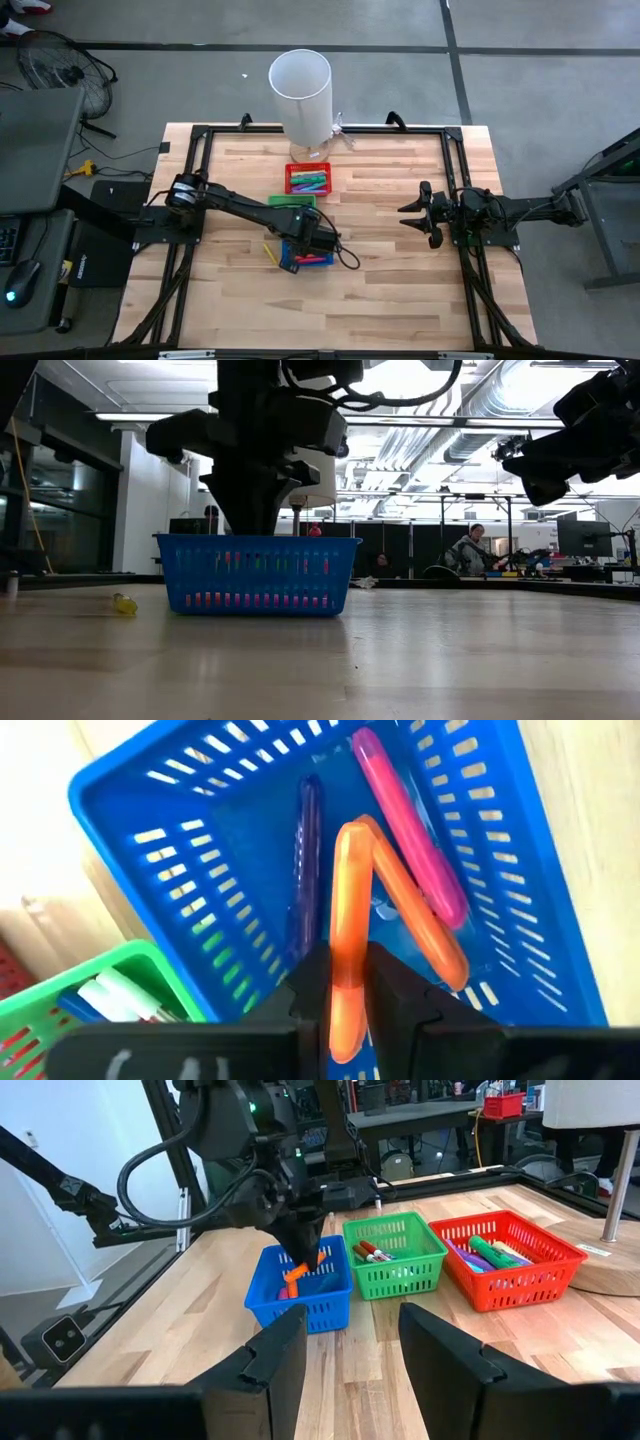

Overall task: Pick & Place Markers
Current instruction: Put the orange pen into the blue bin, then put the yellow marker pen into the blue bin

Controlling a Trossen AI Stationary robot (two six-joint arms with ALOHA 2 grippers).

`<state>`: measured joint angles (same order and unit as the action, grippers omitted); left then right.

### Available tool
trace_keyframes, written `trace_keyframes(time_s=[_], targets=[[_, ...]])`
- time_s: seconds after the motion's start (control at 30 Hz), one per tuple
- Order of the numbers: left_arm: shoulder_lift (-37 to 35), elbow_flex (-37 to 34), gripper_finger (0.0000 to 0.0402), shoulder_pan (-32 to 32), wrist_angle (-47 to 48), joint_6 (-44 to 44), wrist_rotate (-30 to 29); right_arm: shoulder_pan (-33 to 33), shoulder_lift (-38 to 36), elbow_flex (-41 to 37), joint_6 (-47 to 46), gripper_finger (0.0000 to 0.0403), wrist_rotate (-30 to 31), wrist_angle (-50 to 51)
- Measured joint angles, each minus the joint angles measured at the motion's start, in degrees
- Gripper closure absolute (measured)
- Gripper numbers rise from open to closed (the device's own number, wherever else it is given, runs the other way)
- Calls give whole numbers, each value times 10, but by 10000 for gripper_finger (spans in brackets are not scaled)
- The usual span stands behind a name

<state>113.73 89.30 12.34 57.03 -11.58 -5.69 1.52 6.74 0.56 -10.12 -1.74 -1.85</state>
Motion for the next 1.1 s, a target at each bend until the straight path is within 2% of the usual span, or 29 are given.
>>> trace_keyframes(time_s=[0.6, 0.93, 1.1], targets=[[16, 0, 352, -3, 2, 9, 19, 0, 0, 0, 0, 253, 0, 0], [16, 0, 232, -3, -1, 17, 25, 0, 0, 0, 0, 253, 0, 0], [7, 0, 206, -3, 6, 33, 24, 0, 0, 0, 0, 253, 0, 0]])
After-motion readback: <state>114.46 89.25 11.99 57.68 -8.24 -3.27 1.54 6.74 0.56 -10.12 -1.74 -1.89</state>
